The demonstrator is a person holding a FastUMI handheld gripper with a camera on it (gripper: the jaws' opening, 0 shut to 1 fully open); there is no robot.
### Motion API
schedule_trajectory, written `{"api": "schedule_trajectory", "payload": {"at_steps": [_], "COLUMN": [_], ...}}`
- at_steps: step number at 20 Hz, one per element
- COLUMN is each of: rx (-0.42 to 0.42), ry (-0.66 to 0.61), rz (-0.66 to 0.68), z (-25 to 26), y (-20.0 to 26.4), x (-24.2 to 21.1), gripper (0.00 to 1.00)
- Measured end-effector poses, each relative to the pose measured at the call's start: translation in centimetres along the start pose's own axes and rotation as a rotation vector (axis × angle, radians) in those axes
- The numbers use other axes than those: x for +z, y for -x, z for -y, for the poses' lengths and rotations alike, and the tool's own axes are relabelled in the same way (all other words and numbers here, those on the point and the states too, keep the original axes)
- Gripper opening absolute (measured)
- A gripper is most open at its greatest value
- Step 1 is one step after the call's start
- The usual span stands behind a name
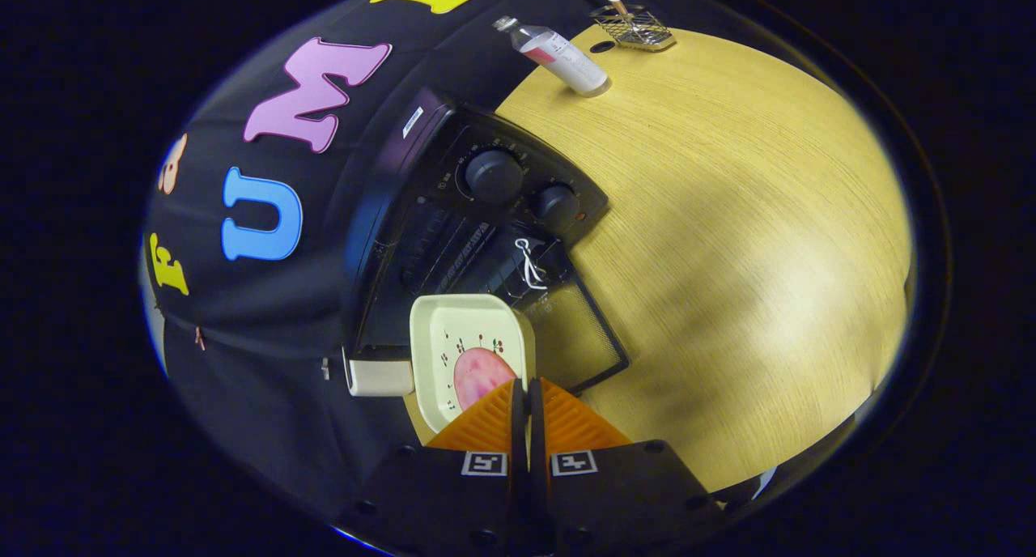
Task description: Open the toaster oven, put the food inside, and close the toaster oven door.
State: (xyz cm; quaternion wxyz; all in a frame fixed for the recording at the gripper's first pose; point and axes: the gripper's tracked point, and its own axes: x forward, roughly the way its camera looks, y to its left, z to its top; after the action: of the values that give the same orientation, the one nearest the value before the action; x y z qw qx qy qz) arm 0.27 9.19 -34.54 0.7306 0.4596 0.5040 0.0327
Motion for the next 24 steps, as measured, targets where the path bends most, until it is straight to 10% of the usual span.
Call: {"api": "schedule_trajectory", "payload": {"at_steps": [24], "rx": [-0.144], "ry": [-0.622], "rz": [0.321], "z": [-6.1], "y": [-10.5], "x": [3.4], "gripper": [0.06]}}
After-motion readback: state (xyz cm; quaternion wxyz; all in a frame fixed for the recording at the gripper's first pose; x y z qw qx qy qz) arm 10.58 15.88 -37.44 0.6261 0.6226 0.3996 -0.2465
